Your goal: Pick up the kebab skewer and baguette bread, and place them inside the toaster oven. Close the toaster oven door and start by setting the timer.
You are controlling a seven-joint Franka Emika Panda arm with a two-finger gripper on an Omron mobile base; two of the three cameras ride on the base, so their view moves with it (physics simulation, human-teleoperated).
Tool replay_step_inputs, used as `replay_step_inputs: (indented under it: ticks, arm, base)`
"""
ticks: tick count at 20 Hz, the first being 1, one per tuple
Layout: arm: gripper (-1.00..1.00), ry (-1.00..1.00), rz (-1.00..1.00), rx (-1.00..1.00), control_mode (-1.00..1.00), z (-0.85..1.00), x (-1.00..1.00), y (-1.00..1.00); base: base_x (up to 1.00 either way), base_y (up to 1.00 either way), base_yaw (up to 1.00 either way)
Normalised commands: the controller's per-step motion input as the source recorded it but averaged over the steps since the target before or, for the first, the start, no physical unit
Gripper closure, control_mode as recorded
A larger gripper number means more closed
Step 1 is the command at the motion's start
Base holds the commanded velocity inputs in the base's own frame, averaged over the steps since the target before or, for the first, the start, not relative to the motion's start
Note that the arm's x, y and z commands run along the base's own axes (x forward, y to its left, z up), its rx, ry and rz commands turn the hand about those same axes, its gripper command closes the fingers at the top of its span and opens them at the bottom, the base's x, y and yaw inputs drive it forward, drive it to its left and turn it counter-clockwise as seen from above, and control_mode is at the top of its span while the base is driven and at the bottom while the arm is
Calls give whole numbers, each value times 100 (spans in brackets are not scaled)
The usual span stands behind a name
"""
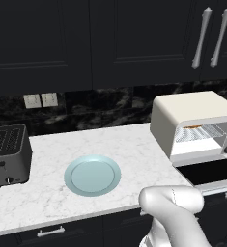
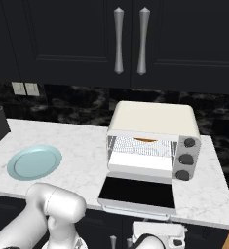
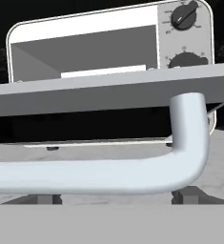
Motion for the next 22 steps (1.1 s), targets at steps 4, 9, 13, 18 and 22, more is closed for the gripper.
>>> replay_step_inputs:
  ticks: [4,9,13,18,22]
  arm:
    - [-100,-1,0,0,-100,24,4,0]
    - [-100,0,0,0,-100,20,12,0]
    - [-100,0,0,0,-100,14,19,0]
    - [-100,0,0,0,-100,17,21,0]
    - [-100,-2,0,0,-100,24,17,1]
  base:
    - [0,0,0]
    - [0,0,0]
    - [0,0,0]
    - [0,0,0]
    - [0,0,0]
